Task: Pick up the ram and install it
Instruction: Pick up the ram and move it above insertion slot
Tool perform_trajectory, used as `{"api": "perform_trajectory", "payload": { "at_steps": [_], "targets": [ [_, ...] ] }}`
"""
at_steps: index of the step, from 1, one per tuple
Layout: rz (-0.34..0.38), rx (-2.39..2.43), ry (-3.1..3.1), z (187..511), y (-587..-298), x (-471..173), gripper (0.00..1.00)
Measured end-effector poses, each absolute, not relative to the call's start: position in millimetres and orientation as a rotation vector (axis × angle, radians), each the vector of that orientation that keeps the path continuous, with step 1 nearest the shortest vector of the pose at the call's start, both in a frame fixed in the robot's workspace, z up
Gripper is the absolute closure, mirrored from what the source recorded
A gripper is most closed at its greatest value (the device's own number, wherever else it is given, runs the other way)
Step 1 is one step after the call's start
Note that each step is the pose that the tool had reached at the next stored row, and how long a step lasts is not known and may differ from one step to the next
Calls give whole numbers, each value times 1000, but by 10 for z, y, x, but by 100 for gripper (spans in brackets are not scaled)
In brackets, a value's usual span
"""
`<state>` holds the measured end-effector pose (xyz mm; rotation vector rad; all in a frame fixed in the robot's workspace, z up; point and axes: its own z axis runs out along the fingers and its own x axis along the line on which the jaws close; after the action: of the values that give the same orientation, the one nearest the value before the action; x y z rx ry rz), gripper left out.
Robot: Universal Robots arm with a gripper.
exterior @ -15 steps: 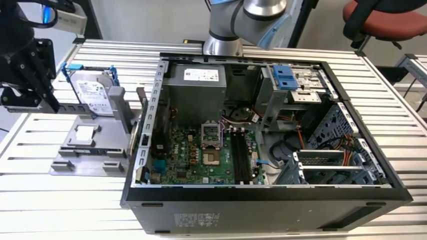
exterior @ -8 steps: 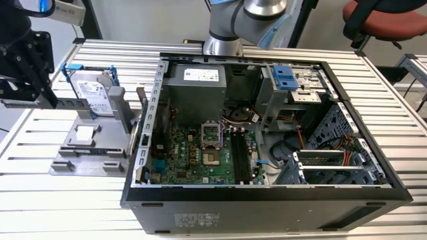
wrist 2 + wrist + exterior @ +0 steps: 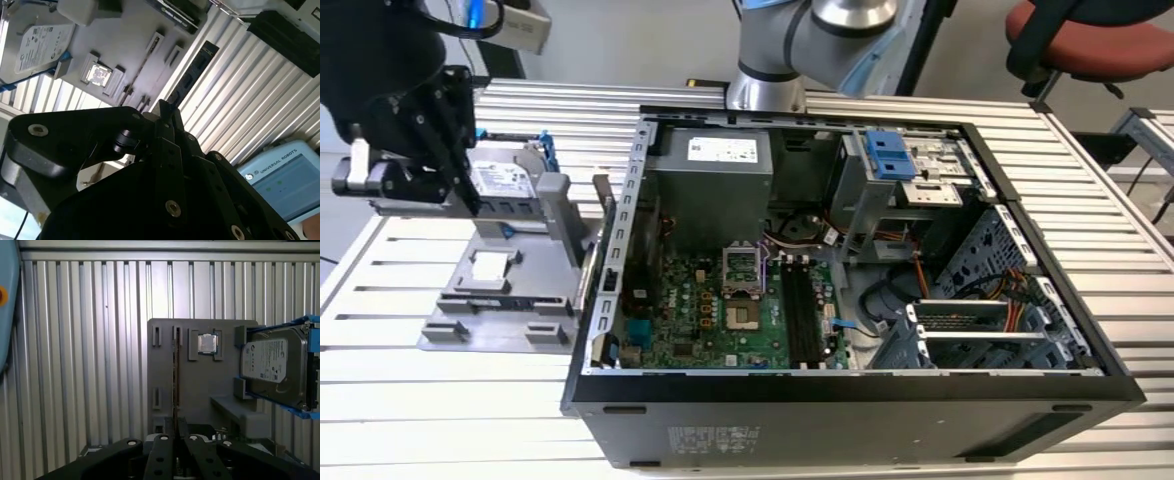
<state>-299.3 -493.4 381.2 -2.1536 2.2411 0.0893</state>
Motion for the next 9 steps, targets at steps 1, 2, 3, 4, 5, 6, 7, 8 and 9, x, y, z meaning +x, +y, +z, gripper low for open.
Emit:
{"api": "perform_trajectory", "payload": {
  "at_steps": [1, 2, 3, 4, 5, 6, 7, 8, 9],
  "targets": [
    [90, -2154, 2242, 3813, -4934, -2948, 100],
    [90, -2154, 2242, 3812, -4934, -2902, 100],
    [91, -2154, 2242, 3813, -4934, -2855, 100],
    [92, -2155, 2242, 3813, -4934, -2809, 100],
    [92, -2155, 2243, 3812, -4934, -2767, 100],
    [93, -2155, 2243, 3813, -4934, -2721, 100],
    [93, -2155, 2243, 3812, -4934, -2676, 100],
    [94, -2155, 2244, 3812, -4934, -2631, 100],
    [94, -2156, 2244, 3813, -4934, -2584, 100]
  ]
}}
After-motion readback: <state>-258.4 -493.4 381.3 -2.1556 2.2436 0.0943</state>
